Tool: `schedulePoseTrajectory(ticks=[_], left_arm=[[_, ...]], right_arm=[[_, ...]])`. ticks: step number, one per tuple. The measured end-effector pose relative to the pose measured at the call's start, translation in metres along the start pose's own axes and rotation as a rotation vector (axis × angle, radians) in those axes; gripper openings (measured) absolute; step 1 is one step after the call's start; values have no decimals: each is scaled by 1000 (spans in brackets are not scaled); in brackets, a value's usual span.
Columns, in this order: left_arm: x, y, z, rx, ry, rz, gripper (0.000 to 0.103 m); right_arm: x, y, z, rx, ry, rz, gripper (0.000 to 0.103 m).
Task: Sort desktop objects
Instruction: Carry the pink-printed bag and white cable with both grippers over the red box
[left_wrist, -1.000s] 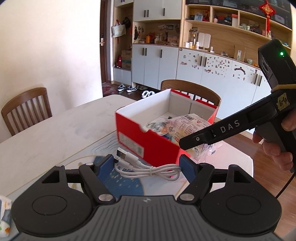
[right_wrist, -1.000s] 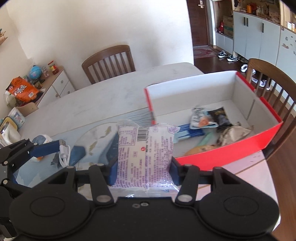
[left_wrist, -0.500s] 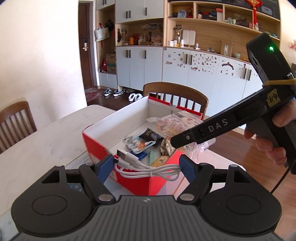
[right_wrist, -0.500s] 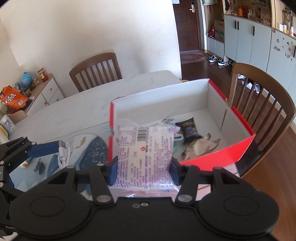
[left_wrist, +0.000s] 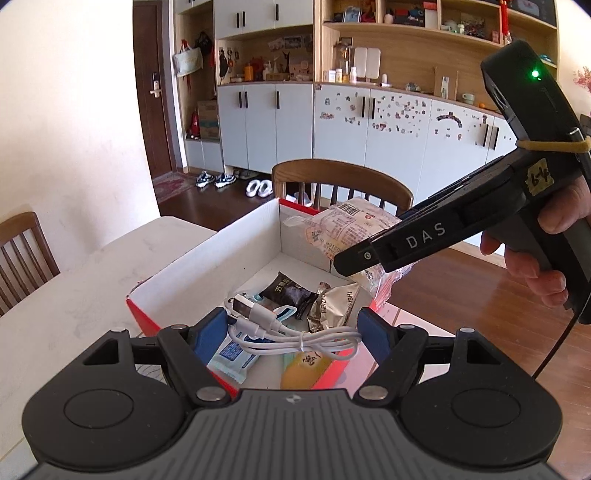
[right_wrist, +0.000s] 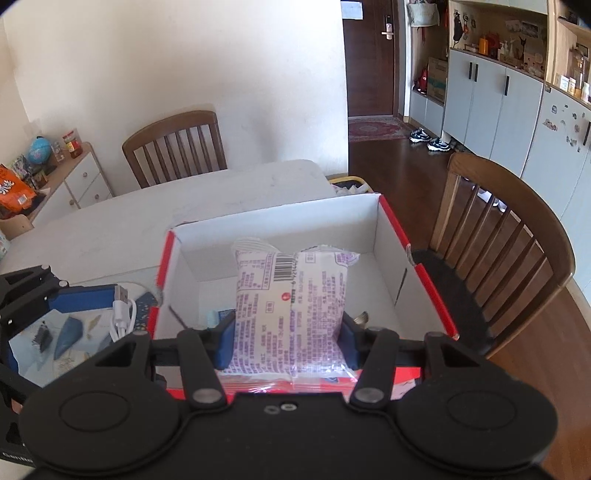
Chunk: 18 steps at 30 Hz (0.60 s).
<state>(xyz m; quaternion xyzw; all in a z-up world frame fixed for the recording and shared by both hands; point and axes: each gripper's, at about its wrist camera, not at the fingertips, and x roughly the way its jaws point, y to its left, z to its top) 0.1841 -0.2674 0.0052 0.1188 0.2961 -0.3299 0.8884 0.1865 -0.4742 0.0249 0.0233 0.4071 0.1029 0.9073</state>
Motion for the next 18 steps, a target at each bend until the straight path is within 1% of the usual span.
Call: schedulePoseTrajectory(ticks=[5,9,12,18], left_arm=[[24,2,8,13,42,4,77],[46,1,13,37,87,1,77],[59,4,16,58,116,9,77],[84,19,23,43,174,-2,77]], right_arm=[[15,-4,9,-36,11,4,53],[31,-8,12,-37,45,25,53],[44,-10,13,-51,63,20,53],[65,-13,11,-81,101,9,53]])
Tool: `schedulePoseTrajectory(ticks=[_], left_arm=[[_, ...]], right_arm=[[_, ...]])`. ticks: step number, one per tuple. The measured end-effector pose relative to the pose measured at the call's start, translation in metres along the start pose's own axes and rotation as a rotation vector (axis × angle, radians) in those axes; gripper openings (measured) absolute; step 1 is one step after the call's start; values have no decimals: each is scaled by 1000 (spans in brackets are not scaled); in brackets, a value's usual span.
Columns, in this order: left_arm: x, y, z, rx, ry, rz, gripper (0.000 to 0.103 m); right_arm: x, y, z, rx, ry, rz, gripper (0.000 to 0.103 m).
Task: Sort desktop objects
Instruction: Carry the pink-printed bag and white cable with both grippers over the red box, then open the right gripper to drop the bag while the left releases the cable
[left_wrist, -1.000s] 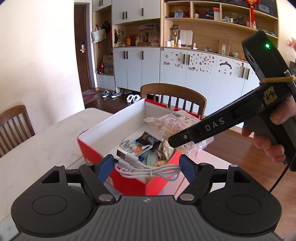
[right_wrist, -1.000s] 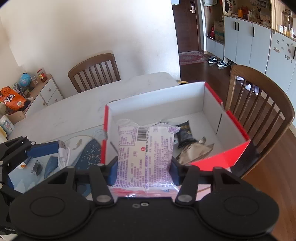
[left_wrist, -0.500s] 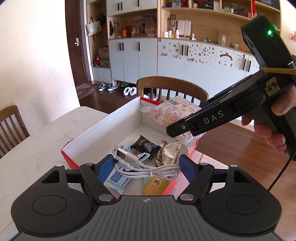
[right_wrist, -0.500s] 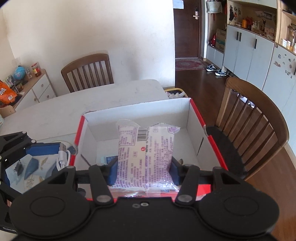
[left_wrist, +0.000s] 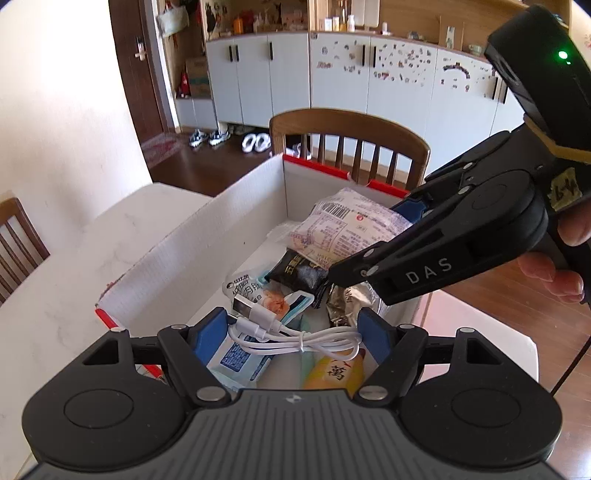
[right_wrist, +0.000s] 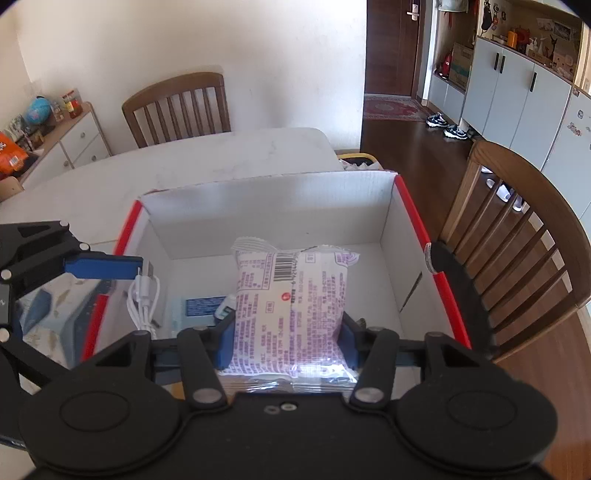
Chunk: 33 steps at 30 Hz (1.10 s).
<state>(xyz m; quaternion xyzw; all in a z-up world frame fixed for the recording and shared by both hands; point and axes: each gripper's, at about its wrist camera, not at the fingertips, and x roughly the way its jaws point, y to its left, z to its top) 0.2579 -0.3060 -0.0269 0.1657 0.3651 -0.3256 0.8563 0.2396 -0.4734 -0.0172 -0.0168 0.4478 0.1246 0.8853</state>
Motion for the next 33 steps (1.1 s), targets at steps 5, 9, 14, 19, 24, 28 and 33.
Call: schedulePoseTrajectory(ticks=[5,9,14,19,24,28,33], left_arm=[[15,5,2,11,49,-3,77],[28,5,4,31,84,-3,77],[45,5,4,52,131,-6,77],[58,10,4,28,173,0,77],[69,13,5,31,203,13,77],[81,12,8,25,243,18,77],[93,8,11,47,279,24,77]], right_arm=[[15,-7,4,1,15,6,53],[26,-8,4,-22,28,8,53],[41,-13,3,-36,51,-7,53],[53,-21,7,-5,80,5,53],[62,-20,6,-21,103,-12,53],[63,-24,4,-7,98,-2,53],[64,-29,1,-8,100,-12,54]])
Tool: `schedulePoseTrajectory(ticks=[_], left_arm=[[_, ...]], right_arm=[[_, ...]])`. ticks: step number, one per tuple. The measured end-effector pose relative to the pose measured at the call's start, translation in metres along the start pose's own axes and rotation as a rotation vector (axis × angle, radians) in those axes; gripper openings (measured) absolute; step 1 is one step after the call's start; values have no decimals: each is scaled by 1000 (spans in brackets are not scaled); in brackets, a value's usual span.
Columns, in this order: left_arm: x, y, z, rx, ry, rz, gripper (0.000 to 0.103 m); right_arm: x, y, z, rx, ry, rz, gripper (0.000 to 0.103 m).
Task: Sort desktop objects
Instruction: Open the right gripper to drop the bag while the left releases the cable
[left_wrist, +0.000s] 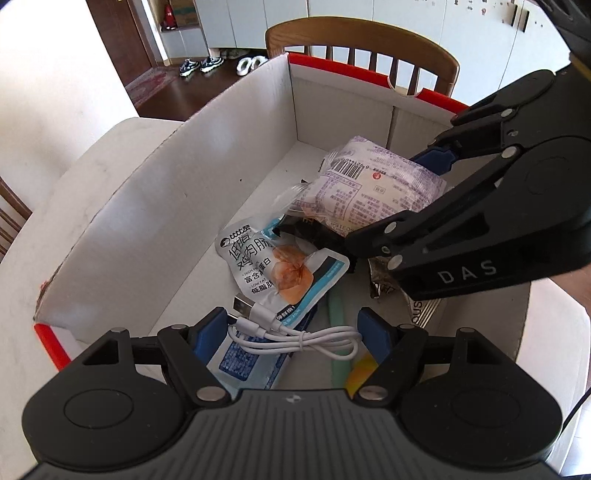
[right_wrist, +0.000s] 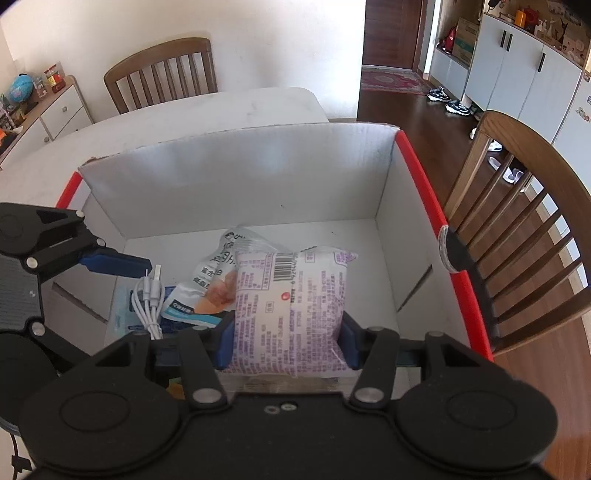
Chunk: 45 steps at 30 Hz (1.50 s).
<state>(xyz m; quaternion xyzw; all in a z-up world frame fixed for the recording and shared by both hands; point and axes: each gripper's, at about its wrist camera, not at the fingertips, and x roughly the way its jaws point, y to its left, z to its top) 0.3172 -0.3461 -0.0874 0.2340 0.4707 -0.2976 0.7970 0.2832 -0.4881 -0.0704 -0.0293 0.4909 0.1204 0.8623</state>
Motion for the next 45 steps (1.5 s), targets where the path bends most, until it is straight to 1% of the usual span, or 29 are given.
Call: schedulePoseTrajectory(ticks=[3,9,11,12,13,16,20,22,24,25,31,39,45], left_arm=[[9,2,4,-12,48,-11,77],[18,-2,7,14,98,-19,77],[20,-4,7,22,112,-15,77],[21,-4,6,26,118,-17,77],[21,-5,6,25,122,-18,77],[22,-4,6,13,132,-15,77],[19,-3,6,3,128,-12,80],[17,-3,5,1,121,-13,80],[14,-2,4,-6,112,-13,80],[13,-1,5,-11,109,-14,80],[-1,2,3,-28,80,-3,80],[-25,5,-2,-74,25,-6,80],[-49,4,-8,-103,-25,-27,80]], right_arm=[[1,-1,-1,6,-3,-1,55],[0,0,-3,-19,-7,-13,55],[0,0,-2,-17,-6,-12,58],[-1,0,-1,-16,-7,-12,62],[-1,0,-1,-14,-8,-14,63],[-1,0,-1,-15,-9,-15,64],[-2,-1,-1,-12,-14,-13,64],[-3,-1,0,-12,-15,-4,66],[-7,0,-1,-23,-22,10,75],[-9,1,-1,-30,-29,10,76],[-24,0,-1,-42,-55,17,76],[-46,2,-5,-41,-79,32,76],[-62,7,-8,-43,-90,46,76]])
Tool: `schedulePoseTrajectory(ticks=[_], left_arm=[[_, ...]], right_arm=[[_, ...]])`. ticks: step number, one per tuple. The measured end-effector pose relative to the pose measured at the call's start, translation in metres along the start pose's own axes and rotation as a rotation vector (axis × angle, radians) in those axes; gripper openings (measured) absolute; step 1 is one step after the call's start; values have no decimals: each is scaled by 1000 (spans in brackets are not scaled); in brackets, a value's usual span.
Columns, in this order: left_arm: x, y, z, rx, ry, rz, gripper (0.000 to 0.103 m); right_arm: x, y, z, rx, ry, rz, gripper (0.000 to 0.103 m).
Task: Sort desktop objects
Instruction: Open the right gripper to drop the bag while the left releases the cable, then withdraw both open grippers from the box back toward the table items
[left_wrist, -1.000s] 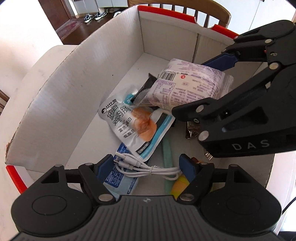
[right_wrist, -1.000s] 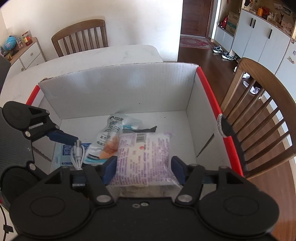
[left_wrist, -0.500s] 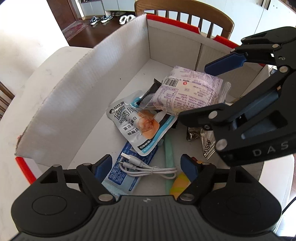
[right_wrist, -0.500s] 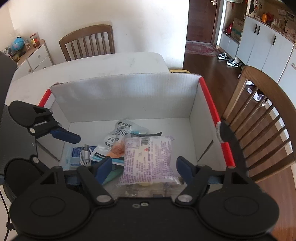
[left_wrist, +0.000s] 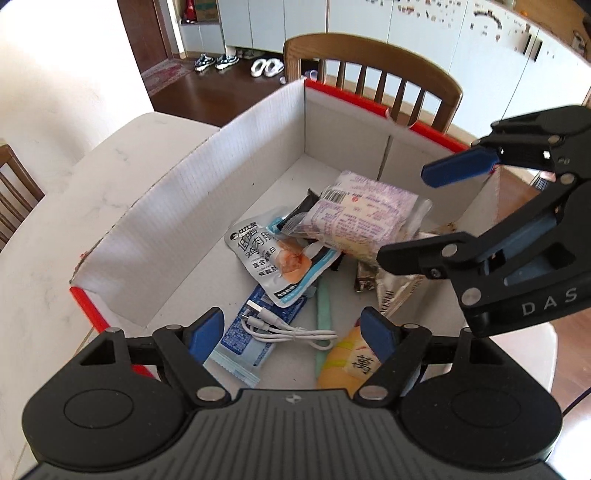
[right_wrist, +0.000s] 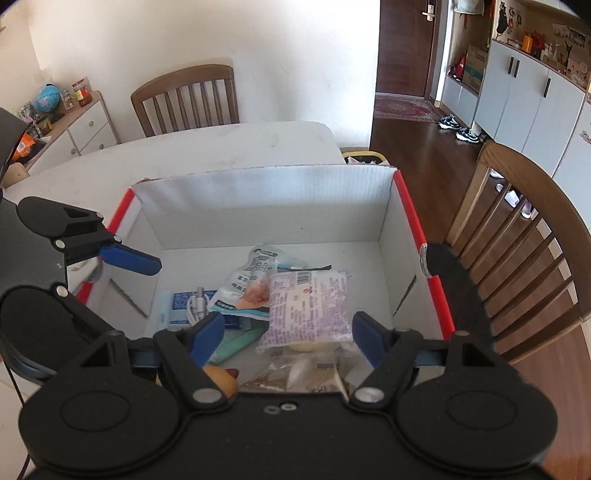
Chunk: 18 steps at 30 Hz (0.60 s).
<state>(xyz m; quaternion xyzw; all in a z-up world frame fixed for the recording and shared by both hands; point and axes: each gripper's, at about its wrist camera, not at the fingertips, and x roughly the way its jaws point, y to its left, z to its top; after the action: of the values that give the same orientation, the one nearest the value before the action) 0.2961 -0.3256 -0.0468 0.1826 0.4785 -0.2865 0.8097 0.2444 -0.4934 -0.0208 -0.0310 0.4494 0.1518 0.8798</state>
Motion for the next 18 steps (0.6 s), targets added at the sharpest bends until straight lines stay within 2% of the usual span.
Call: schedulePoseTrajectory(ticks=[18], left_arm=[[-62,5,-44,-100,-149,-50,80]], right_arm=[[-43,29,-5,-7,-37,36,77]])
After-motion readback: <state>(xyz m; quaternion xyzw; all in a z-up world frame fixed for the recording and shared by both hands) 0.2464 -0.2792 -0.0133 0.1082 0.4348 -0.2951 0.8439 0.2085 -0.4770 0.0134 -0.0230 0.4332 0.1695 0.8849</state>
